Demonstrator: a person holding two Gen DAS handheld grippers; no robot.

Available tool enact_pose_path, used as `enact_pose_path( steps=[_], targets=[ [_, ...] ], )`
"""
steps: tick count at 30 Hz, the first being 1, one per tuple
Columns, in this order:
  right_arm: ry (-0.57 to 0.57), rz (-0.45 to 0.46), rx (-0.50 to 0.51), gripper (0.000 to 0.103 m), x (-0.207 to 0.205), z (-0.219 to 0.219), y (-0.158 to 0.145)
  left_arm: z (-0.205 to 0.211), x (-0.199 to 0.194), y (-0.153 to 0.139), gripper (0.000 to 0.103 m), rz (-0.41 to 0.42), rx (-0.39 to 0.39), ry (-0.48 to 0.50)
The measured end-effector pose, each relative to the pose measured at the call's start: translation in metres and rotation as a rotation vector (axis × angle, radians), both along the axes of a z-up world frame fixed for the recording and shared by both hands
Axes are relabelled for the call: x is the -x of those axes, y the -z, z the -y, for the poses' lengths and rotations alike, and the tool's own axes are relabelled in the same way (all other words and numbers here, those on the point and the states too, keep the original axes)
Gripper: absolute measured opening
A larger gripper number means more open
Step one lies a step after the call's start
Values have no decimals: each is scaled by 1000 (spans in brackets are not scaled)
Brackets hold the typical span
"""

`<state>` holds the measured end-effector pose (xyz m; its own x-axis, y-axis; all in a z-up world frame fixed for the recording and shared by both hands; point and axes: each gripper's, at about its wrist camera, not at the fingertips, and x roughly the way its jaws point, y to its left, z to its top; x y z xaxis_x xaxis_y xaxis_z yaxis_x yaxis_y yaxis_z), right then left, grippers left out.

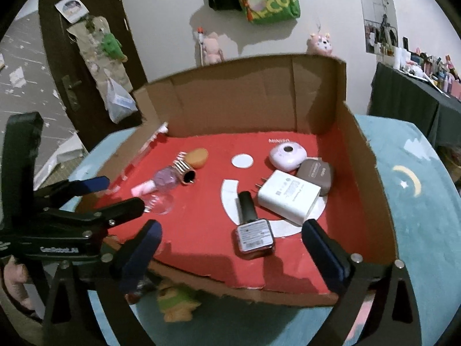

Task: Organize rigid objects
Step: 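Withdraw both tools from the box toward the remaining items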

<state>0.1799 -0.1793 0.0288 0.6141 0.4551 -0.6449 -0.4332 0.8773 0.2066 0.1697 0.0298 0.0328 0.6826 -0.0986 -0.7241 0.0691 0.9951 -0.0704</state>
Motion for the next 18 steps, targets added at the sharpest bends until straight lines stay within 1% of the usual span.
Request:
enact_pose_path(
  steps=[5, 10, 14, 18],
  targets=[
    [-9, 68, -23, 103, 22, 4, -22, -5, 22, -16, 103, 59, 31, -5],
    [-18, 119, -45, 103, 42, 7, -39, -8, 44, -30, 103, 94, 59, 5],
    [-28, 154, -53, 103, 59, 7, -50, -7, 62, -39, 103, 121, 58, 8],
    [-42, 164, -72, 103, 72, 8, -57, -5, 80, -43, 103, 134, 50, 16]
  ],
)
